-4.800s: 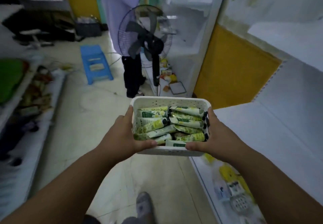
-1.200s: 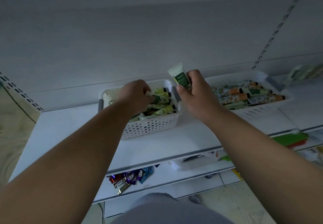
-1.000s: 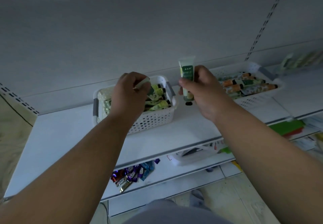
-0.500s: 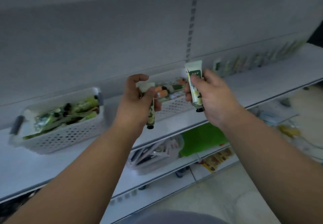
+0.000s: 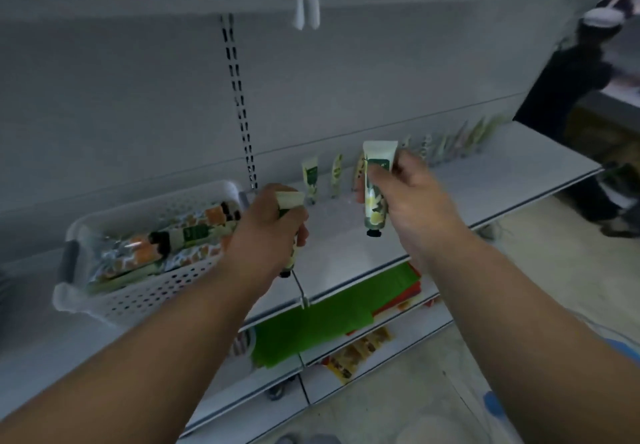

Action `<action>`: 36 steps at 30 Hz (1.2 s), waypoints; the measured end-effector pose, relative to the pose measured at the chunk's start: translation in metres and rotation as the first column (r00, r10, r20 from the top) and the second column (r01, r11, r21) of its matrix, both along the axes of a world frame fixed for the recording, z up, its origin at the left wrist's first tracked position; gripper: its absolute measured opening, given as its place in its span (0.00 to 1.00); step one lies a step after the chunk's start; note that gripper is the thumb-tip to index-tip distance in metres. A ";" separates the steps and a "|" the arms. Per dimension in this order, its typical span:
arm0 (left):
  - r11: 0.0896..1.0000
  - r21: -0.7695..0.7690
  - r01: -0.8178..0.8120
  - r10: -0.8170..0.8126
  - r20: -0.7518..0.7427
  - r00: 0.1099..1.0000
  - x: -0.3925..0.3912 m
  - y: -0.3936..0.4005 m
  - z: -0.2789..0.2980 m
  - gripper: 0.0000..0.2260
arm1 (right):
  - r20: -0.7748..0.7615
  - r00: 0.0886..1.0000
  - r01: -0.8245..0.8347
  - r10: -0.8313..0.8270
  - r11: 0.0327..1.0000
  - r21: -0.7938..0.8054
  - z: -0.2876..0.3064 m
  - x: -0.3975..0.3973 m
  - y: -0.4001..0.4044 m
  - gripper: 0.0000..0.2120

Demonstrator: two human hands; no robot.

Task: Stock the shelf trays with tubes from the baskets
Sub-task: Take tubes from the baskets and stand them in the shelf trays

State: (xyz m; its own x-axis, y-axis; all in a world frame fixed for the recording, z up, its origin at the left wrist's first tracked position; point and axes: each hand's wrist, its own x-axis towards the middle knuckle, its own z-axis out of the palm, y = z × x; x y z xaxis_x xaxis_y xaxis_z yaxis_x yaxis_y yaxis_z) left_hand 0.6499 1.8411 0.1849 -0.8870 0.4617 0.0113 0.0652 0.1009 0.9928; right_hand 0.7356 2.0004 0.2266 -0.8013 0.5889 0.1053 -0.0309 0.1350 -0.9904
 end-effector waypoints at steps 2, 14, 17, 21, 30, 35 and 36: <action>1.000 -0.028 -0.007 0.007 -0.002 1.000 -0.016 0.021 -0.002 0.07 | 0.051 0.998 0.023 -0.030 0.990 0.141 -0.011 -0.015 0.020 0.07; 0.939 -0.066 -0.336 0.336 -0.011 0.942 -0.032 0.077 -0.022 0.10 | 0.114 0.980 -0.197 0.164 0.680 0.706 -0.029 -0.109 0.109 0.05; 0.896 -0.057 -0.441 0.444 0.060 0.894 -0.024 0.082 -0.030 0.15 | 0.093 0.963 -0.229 0.252 0.588 0.776 -0.036 -0.129 0.117 0.06; 0.857 -0.028 -0.514 0.511 0.168 0.843 -0.015 0.086 -0.035 0.06 | 0.156 0.920 -0.320 0.359 0.460 0.828 -0.050 -0.145 0.122 0.07; 0.854 -0.281 -0.437 0.434 -0.075 0.898 -0.009 0.089 -0.035 0.09 | 0.263 0.910 -0.339 0.320 0.213 0.916 -0.064 -0.160 0.129 0.09; 0.854 -0.208 -0.477 0.464 -0.111 0.879 -0.011 0.098 -0.038 0.10 | 0.230 0.747 -0.573 0.624 0.429 0.698 -0.042 -0.129 0.112 0.07; 0.862 -0.186 -0.472 0.460 -0.106 0.882 -0.012 0.101 -0.037 0.11 | 0.292 0.708 -0.634 0.643 0.397 0.663 -0.040 -0.125 0.110 0.05</action>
State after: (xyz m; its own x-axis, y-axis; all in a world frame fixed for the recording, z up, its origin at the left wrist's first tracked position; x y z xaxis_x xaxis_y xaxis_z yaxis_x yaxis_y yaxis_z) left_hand 0.6377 1.9419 0.1478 -0.9998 -0.0071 0.0194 0.0160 0.3292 0.9441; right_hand 0.6101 2.1101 0.1869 -0.9079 -0.3510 0.2292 -0.4156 0.6821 -0.6016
